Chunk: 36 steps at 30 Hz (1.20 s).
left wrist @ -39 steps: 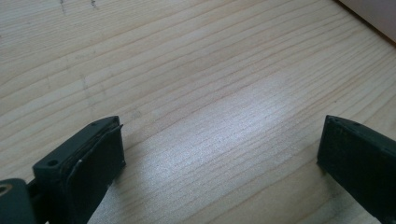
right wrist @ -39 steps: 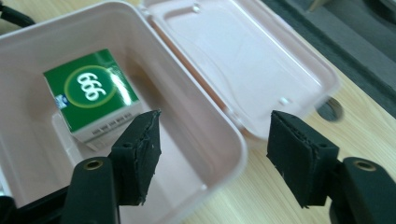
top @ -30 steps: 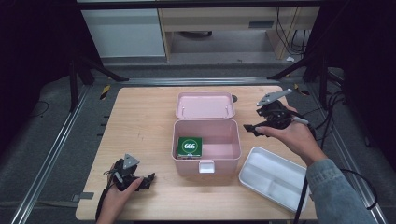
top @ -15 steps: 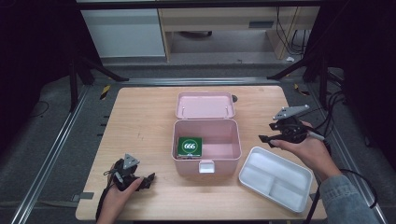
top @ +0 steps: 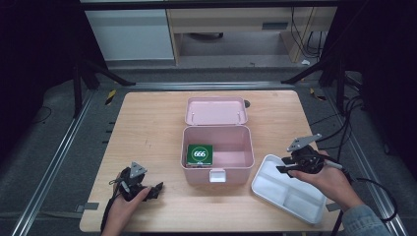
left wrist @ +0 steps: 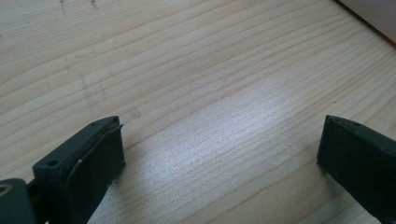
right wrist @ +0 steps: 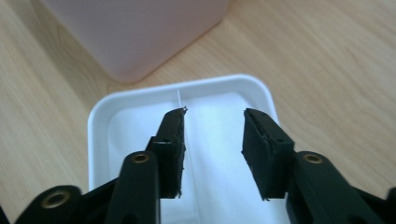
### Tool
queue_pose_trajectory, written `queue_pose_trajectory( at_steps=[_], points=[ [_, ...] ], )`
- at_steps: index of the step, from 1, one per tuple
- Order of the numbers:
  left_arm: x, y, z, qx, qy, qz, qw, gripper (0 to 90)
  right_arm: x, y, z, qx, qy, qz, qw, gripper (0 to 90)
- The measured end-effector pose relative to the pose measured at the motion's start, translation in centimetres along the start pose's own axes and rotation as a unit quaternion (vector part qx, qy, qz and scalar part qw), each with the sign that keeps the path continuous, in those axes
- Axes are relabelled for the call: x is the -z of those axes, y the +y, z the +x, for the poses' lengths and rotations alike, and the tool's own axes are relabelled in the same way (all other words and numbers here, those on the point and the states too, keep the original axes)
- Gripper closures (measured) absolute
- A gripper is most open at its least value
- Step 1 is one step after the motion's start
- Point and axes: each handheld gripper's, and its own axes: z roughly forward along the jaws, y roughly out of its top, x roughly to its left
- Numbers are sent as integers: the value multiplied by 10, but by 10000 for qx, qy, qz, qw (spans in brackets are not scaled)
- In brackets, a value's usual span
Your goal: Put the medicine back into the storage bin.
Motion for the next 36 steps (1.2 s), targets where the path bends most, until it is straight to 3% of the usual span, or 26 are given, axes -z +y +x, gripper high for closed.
queue_pose_trajectory(
  at_steps=[5,12,19,34,36],
  points=[
    [0,0,0,-1,0,0,10000,0,-4,-10,1,11,79,140,9999,657],
    [0,0,0,2,0,-2,10000,0,-21,-25,4,90,204,582,9981,712],
    [0,0,0,1,0,-1,10000,0,-27,-27,2,133,284,822,9961,742],
    [0,0,0,-6,-2,-6,10000,0,-35,-27,1,378,302,1387,9892,754],
    [0,0,0,-4,-1,-7,10000,0,-38,-25,2,418,317,1524,9869,755]
  ],
)
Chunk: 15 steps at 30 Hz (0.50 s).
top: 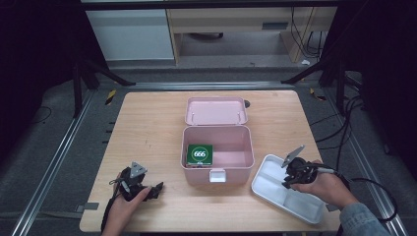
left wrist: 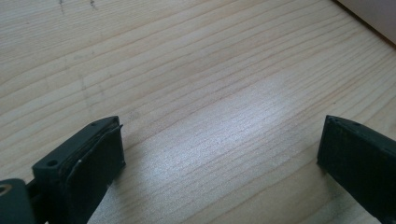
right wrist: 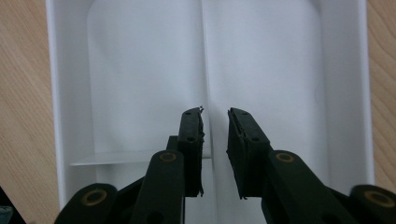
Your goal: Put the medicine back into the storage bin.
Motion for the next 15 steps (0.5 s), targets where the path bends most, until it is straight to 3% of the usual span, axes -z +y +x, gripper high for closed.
queue_pose_trajectory(
  at_steps=[15],
  points=[
    [0,0,0,-2,-2,0,10000,0,-14,8,0,230,73,334,9991,807]
  ],
)
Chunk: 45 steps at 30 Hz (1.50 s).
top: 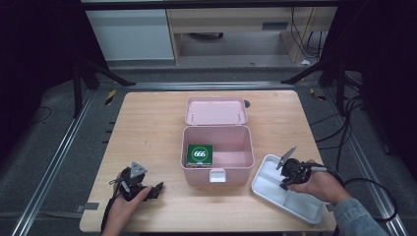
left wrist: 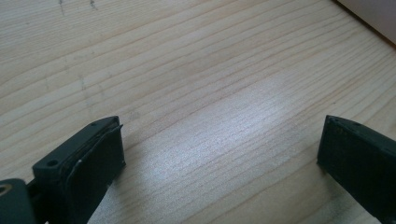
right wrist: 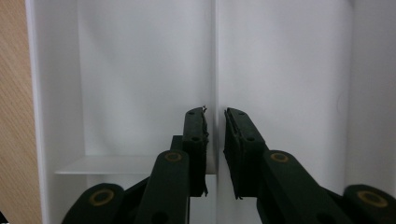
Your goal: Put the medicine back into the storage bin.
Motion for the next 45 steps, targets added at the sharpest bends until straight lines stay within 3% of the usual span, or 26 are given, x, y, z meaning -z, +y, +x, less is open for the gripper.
queue_pose_trajectory(
  at_steps=[4,10,14,18,25,29,33,45],
  points=[
    [0,0,0,-1,-1,1,10000,0,-1,2,1,97,-11,55,9999,884],
    [0,0,0,-4,-1,2,10000,0,1,-2,-1,99,15,-62,9999,896],
    [0,0,0,-7,-2,-4,10000,0,14,-10,-7,-97,78,-489,9987,897],
    [0,0,0,-5,0,-2,10000,0,32,-19,-14,-238,-3,-839,9962,897],
    [0,0,0,-4,-1,8,10000,0,69,-23,-22,-327,-196,-1384,9896,898],
    [0,0,0,-4,1,3,10000,0,94,-13,-26,-281,-324,-1639,9855,898],
    [0,0,0,-2,2,-1,10000,0,110,1,-30,-162,-414,-1733,9839,898],
    [0,0,-1,7,-3,-11,10000,0,142,46,-35,237,-568,-1808,9816,898]
  ],
)
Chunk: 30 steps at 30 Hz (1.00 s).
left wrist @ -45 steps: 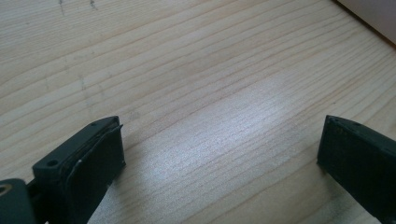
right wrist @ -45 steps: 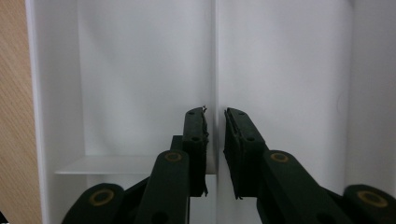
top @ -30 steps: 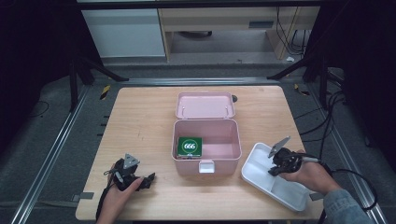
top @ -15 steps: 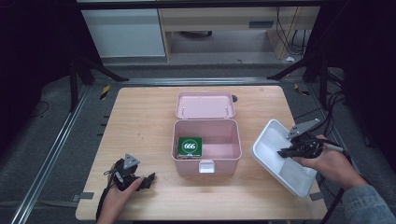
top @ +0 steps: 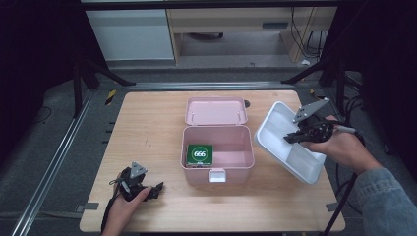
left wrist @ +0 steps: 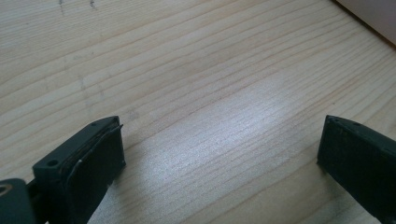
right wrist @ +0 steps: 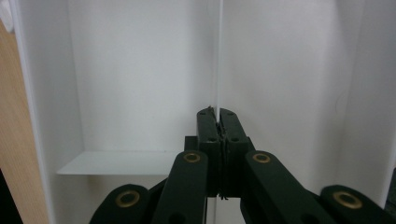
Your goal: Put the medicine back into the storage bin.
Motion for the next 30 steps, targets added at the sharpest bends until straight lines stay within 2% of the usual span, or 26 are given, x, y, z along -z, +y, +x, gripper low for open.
queue_pose_trajectory(
  at_steps=[13,30],
  points=[
    [0,0,0,-15,0,-4,10000,0,0,63,5,561,7,-26,9984,899],
    [0,0,0,-14,-8,-6,10000,0,-12,130,25,1156,187,-18,9931,899]
  ],
)
